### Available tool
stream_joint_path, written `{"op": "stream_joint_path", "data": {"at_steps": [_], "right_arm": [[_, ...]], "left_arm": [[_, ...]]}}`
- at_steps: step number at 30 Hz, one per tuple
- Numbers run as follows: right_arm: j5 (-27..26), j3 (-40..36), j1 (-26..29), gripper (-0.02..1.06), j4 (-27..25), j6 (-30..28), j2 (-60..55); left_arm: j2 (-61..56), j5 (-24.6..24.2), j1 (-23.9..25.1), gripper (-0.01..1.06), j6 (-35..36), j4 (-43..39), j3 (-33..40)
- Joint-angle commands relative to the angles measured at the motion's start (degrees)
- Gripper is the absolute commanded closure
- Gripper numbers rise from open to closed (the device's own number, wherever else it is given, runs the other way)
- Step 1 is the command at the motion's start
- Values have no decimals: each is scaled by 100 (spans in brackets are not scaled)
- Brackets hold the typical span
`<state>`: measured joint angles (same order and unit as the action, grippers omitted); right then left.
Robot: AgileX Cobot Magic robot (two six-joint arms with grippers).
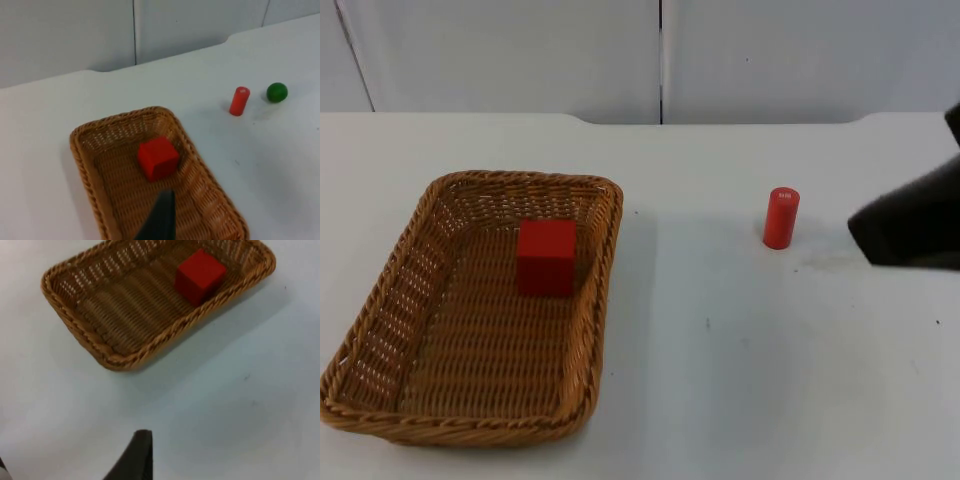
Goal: Pick up the basket with the left hand and place the object to the left of the red cylinder into the basket with the right hand.
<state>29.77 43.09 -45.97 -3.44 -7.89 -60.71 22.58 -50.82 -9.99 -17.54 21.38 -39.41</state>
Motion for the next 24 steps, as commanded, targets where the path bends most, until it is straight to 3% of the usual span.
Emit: {"op": "stream_joint_path", "data": {"at_steps": [1,4,9,19,24], "right_arm": [[-151,-118,7,10,-17,-6,30],[-291,-304,7,10,-17,-6,30],[-430,-377,7,10,-27,-6,30],[-668,-377,7,10,35,-47,579],[-369,-377,7,10,48,-47,1298]], "left_arm": [[-182,-177,-26,22,182,-239,29],[-519,-528,-26,22,615,-678,29],[-857,-954,-26,22,677,-886,62],[-1772,-964,-26,22,1256,-1409,809],[-2258,-973,-26,22,1517,-1842,991]]}}
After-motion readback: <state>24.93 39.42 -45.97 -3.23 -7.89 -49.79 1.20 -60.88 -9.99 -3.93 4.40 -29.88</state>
